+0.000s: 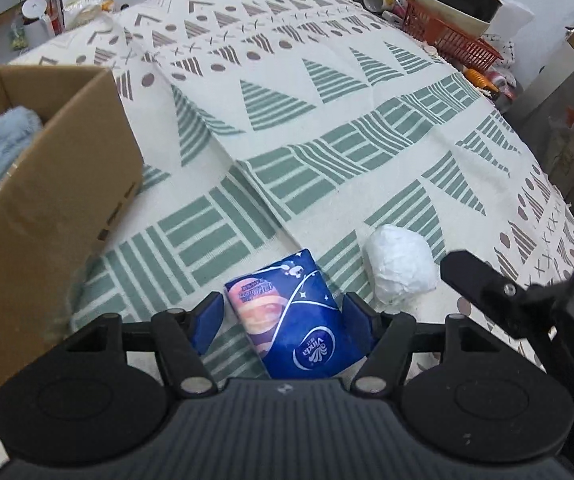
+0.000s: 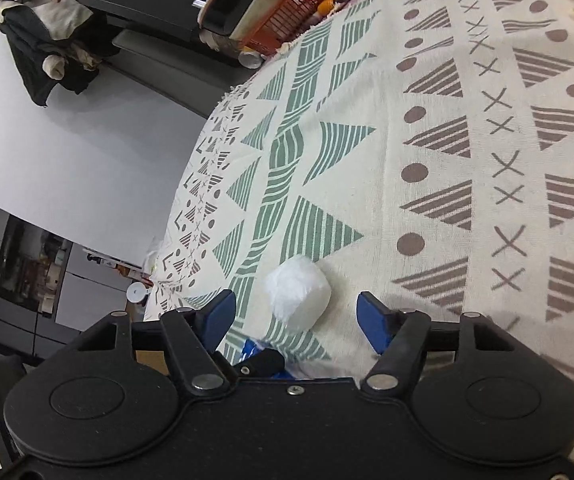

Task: Organize soft objects
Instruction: 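Grasp the blue tissue pack with the left tool while the right tool grasps the white tissue ball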

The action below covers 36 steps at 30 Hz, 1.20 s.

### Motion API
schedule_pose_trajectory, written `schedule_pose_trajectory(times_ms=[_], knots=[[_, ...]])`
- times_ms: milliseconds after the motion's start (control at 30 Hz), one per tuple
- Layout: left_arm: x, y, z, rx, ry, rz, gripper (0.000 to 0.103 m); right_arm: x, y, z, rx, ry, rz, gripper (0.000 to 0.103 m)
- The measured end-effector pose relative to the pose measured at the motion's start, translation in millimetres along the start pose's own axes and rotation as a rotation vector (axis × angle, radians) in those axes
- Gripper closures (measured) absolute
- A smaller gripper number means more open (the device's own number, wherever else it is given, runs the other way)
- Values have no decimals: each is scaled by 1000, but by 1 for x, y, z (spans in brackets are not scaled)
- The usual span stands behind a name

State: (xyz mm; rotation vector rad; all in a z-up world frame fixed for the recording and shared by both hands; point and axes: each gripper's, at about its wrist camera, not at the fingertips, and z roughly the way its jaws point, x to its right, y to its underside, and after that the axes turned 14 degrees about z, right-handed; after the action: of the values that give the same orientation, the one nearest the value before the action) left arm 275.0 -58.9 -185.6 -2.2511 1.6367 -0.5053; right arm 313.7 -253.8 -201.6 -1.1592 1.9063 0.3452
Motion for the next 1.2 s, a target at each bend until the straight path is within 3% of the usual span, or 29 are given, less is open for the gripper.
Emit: schedule_pose_trajectory(times_ms=[133, 500, 600, 633, 667, 1200], knots=[[4, 1, 9, -43, -25, 13, 38, 2, -3, 9, -14, 9, 0, 37], [-4, 4, 1, -16, -47, 12, 45, -9, -2, 26, -9, 41, -77, 37], [-10, 1, -8, 7, -56, 18, 46, -14, 1, 29, -12, 51, -109, 49], [-11, 1, -12, 13, -58, 20, 46, -15, 3, 31, -13, 60, -125, 60], [-13, 0, -14, 19, -58, 21, 45, -16, 4, 32, -14, 75, -141, 65], [-37, -1, -74, 107, -13, 119, 45, -33, 38, -25, 49, 49, -196, 67]])
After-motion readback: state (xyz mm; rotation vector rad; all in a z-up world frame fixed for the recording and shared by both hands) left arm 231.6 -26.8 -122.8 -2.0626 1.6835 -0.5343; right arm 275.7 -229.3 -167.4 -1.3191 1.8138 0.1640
